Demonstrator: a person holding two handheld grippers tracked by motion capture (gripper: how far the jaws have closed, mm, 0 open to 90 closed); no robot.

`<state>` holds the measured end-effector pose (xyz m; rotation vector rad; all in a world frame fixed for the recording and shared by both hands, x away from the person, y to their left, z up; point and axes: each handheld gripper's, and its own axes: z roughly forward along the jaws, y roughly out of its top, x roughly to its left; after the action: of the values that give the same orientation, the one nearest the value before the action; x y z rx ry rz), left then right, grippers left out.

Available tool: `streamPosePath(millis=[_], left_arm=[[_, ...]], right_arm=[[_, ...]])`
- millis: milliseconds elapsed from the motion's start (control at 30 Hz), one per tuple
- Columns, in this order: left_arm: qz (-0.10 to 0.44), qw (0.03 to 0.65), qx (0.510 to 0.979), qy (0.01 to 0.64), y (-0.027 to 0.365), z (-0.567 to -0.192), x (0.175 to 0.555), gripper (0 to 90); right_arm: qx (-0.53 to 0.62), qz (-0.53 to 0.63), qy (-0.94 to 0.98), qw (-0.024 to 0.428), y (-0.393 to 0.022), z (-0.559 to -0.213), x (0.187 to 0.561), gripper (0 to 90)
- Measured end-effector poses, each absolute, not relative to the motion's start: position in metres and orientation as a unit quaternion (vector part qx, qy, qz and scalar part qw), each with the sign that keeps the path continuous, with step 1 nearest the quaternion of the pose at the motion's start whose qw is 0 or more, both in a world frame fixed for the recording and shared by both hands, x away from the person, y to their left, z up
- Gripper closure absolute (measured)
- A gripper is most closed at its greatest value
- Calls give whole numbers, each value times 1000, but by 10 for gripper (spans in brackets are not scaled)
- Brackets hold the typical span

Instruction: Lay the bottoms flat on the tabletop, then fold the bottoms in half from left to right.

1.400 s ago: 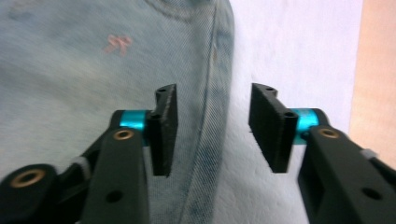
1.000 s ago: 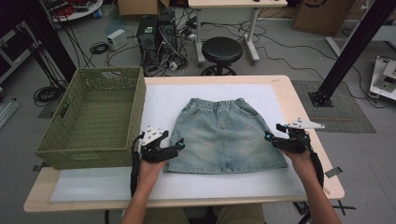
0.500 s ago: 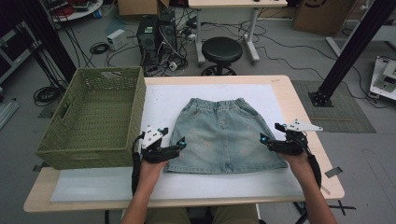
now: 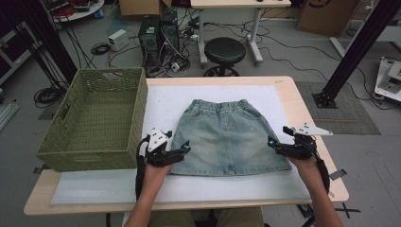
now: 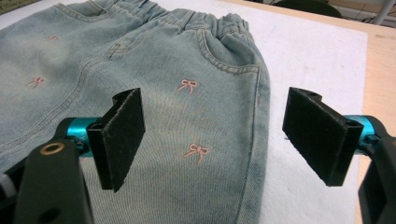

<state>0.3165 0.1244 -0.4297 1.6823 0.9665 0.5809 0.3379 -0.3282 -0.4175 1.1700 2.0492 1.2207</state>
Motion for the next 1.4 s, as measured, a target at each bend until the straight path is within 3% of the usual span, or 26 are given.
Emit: streamPosePath(millis=[600, 1133, 1400], left_arm=[[231, 515, 713, 415, 123, -432, 316, 231], [190, 442, 744, 465, 121, -447, 311, 231], [187, 411, 751, 482, 119, -450, 307, 323]], right_arm=[[419, 447, 757, 226, -319, -419, 340, 214], [398, 449, 773, 209, -310, -421, 340, 239], [391, 447, 778, 206, -308, -422, 340, 218]])
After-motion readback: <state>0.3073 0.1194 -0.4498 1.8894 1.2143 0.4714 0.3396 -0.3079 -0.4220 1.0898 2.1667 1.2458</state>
